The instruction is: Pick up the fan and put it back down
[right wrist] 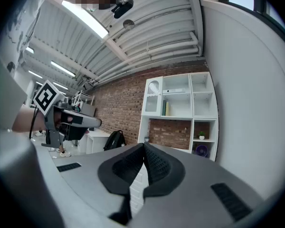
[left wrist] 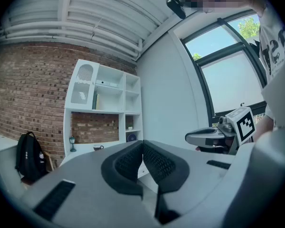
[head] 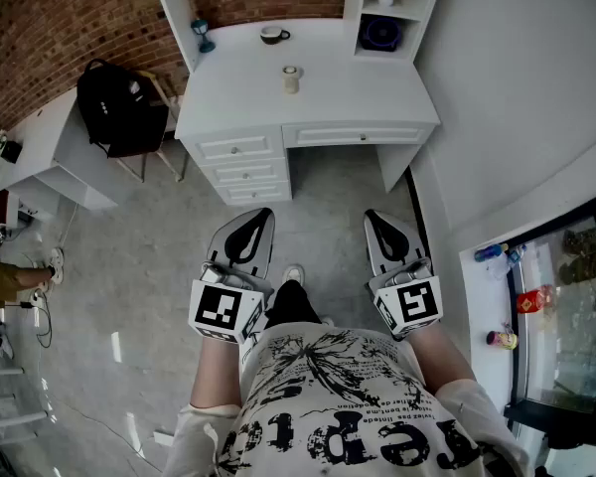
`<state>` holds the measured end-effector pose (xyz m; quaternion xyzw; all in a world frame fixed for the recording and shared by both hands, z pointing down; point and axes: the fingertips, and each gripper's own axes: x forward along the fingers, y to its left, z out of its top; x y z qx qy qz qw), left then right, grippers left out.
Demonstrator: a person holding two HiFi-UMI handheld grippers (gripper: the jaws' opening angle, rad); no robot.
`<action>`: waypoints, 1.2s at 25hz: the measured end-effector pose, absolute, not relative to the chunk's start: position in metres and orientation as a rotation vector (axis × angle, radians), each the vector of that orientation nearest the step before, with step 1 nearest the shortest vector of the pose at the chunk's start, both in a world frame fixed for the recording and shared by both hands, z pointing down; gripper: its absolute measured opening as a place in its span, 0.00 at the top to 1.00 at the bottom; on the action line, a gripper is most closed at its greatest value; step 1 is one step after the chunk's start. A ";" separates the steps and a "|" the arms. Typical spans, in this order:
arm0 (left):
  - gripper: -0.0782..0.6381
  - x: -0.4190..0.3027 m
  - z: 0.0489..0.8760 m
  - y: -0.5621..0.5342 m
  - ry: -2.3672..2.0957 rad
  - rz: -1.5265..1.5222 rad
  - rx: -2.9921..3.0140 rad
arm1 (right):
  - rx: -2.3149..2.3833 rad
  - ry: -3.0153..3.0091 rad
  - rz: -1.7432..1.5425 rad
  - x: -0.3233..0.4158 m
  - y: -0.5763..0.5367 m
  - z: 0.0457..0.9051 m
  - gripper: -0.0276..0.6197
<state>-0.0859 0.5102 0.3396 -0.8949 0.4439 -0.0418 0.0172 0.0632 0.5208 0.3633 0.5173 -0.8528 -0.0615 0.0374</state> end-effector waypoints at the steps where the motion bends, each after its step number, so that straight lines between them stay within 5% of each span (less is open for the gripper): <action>1: 0.87 -0.085 0.340 0.510 1.383 -0.128 -2.780 | 1.589 -2.617 -0.186 0.065 0.521 0.364 0.94; 16: 0.87 -0.053 0.346 0.499 1.370 -0.113 -2.817 | 1.581 -2.625 -0.170 0.095 0.516 0.365 0.94; 17: 0.77 -0.051 0.346 0.495 1.372 -0.081 -2.829 | 1.582 -2.627 -0.166 0.098 0.513 0.365 0.93; 18: 0.50 -0.048 0.346 0.489 1.374 -0.057 -2.839 | 1.583 -2.626 -0.161 0.100 0.509 0.367 0.93; 19: 0.40 -0.047 0.347 0.483 1.380 -0.049 -2.841 | 1.586 -2.625 -0.153 0.103 0.505 0.368 0.93; 30: 0.39 -0.061 0.364 0.381 1.448 -0.124 -2.825 | 1.638 -2.590 -0.057 0.103 0.409 0.385 0.93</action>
